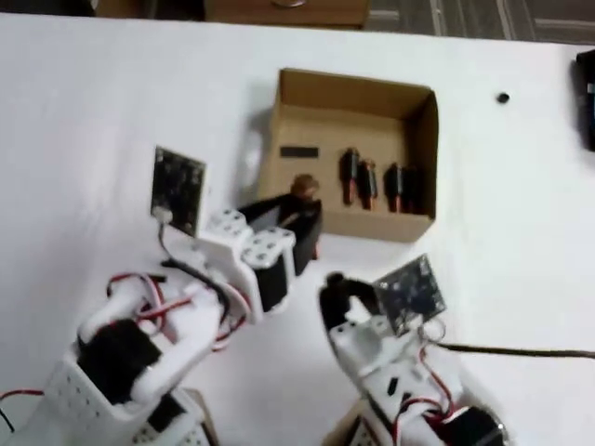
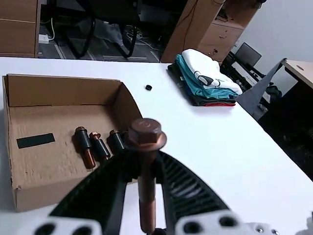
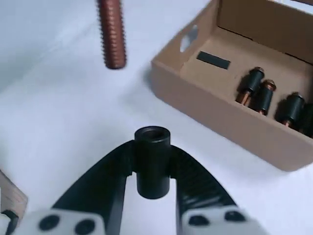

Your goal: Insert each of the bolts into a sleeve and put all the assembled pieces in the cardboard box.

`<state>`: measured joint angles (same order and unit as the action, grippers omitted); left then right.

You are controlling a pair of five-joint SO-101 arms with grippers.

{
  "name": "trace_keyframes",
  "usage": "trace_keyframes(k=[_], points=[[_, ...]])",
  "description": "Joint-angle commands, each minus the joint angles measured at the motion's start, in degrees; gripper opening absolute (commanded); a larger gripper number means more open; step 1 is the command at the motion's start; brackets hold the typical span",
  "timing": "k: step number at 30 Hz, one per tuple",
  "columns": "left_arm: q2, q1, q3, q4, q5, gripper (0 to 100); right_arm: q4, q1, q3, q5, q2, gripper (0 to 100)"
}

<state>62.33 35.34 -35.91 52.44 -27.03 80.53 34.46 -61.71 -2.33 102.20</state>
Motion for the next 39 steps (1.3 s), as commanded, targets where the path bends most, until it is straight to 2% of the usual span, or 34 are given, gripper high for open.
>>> trace_keyframes(k=[1,8,14,32,39], points=[[1.14,0.18,0.31,-1.67,-0.18,2,-3.65,1.36,0.26,-5.8,0.04,1.9],[1.32,0.18,-1.45,-1.76,-0.44,2,-4.26,1.63,0.35,-7.56,0.4,1.9],[0.97,0.62,-2.15,-3.08,-0.53,2,-4.26,6.55,0.35,-7.82,0.4,1.9],[1.41,0.7,-4.09,-2.29,-2.73,2,-7.08,6.37,-0.7,-7.56,0.22,1.9],[1.41,2.37,-4.09,-0.53,-3.78,2,-9.63,2.42,-1.23,-7.47,0.4,1.9]])
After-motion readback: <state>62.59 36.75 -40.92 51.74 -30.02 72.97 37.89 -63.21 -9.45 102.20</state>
